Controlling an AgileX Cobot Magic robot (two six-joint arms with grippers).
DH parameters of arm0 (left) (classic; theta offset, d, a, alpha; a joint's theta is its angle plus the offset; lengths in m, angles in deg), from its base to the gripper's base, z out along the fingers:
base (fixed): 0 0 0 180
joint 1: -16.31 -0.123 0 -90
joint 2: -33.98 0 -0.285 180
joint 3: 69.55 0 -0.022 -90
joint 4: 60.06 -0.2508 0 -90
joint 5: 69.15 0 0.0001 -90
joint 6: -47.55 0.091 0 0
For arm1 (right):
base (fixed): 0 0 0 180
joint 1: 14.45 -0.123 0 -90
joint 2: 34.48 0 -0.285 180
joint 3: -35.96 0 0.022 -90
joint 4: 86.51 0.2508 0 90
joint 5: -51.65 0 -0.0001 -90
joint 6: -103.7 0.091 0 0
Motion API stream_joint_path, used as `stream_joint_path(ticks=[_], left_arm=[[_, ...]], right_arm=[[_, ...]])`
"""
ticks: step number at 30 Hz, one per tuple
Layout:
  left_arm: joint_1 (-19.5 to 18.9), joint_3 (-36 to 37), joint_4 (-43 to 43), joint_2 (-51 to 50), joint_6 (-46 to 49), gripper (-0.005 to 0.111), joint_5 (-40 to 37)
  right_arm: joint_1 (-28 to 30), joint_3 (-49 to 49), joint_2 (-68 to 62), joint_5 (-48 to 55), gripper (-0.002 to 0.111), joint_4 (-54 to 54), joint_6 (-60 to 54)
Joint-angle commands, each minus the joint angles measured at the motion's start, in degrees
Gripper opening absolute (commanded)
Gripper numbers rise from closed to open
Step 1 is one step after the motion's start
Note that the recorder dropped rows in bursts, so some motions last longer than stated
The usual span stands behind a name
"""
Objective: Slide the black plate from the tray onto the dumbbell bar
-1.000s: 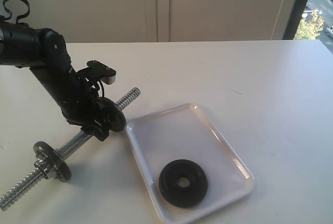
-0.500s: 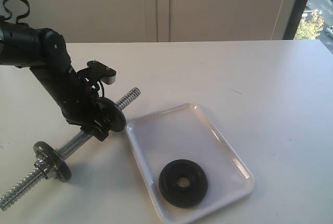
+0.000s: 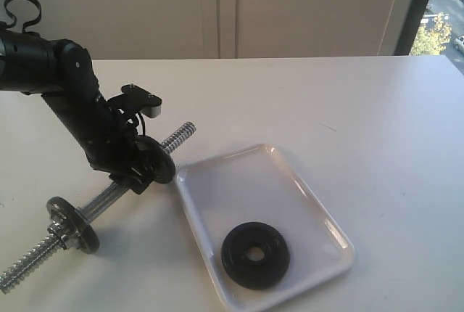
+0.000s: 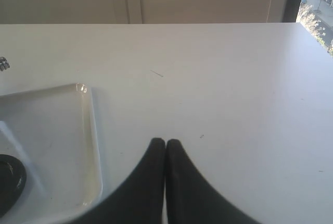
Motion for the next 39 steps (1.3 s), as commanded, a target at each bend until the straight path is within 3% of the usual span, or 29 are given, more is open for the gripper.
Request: stream_joint_path(ticks=[1, 6, 13, 22, 25, 28, 39], left_arm=[[0.3, 0.5, 1.0, -0.2, -0.2, 0.042, -1.1], [0.3, 2.0, 1.1, -0.3, -0.2, 0.041, 0.1], [0.3, 2.2, 2.5, -0.3, -0.2, 0.014, 1.9], [0.3, 2.2, 2.7, -0.1, -0.2, 0.023, 2.3], [0.3, 2.2, 2.7, -0.1, -1.1, 0.017, 2.3], [0.3, 2.2, 2.4, 0.0, -1.2, 0.001, 2.2], [0.3, 2.2, 2.4, 4.0, -1.7, 0.000, 1.4]], right_arm=[[0.0, 0.2, 0.4, -0.4, 0.000, 0.0, 0.0], [0.0, 0.2, 0.4, -0.4, 0.000, 0.0, 0.0], [0.0, 0.2, 0.4, -0.4, 0.000, 0.0, 0.0], [0.0, 0.2, 0.4, -0.4, 0.000, 0.0, 0.0], [0.0, 0.2, 0.4, -0.4, 0.000, 0.0, 0.0], [0.0, 0.2, 0.4, -0.4, 0.000, 0.0, 0.0], [0.0, 0.2, 0.4, -0.4, 0.000, 0.0, 0.0]])
